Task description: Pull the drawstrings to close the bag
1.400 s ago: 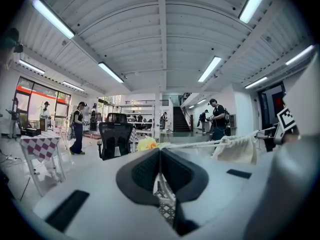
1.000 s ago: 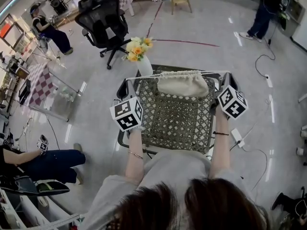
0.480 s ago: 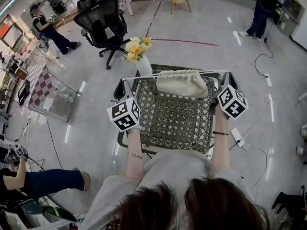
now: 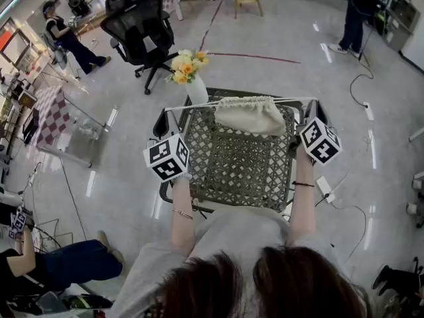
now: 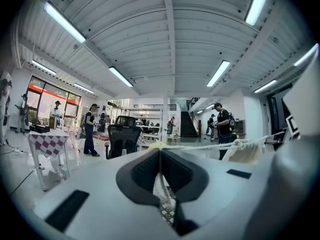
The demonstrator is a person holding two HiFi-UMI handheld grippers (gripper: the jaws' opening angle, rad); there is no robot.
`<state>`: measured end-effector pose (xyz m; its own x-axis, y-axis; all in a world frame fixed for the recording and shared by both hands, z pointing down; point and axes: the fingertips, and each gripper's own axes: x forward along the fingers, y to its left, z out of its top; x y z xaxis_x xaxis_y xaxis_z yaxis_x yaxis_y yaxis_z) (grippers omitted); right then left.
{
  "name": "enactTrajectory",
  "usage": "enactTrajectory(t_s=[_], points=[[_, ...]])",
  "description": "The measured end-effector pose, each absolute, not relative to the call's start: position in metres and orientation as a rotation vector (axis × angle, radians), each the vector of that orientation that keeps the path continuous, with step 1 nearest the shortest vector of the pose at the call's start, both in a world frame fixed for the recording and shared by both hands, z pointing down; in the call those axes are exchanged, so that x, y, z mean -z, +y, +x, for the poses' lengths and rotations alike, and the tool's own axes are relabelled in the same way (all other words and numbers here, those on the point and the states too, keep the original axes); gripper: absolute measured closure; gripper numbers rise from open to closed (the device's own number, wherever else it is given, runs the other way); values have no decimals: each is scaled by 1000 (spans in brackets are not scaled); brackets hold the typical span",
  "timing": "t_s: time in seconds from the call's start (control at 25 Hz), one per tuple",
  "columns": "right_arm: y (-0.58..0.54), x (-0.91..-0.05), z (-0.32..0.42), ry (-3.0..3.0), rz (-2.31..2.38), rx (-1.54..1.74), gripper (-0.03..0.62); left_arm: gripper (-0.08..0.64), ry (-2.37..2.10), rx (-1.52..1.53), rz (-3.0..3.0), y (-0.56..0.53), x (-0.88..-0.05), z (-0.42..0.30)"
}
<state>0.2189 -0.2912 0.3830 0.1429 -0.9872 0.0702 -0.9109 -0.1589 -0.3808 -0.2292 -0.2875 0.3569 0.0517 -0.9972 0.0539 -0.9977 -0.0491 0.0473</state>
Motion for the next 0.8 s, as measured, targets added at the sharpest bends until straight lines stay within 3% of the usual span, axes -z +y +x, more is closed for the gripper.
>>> enactTrajectory(t_s=[0.8], points=[[-290,-381,221,1882,-2182,415,569,534,-2098,3,2234,-287,-357,-229]])
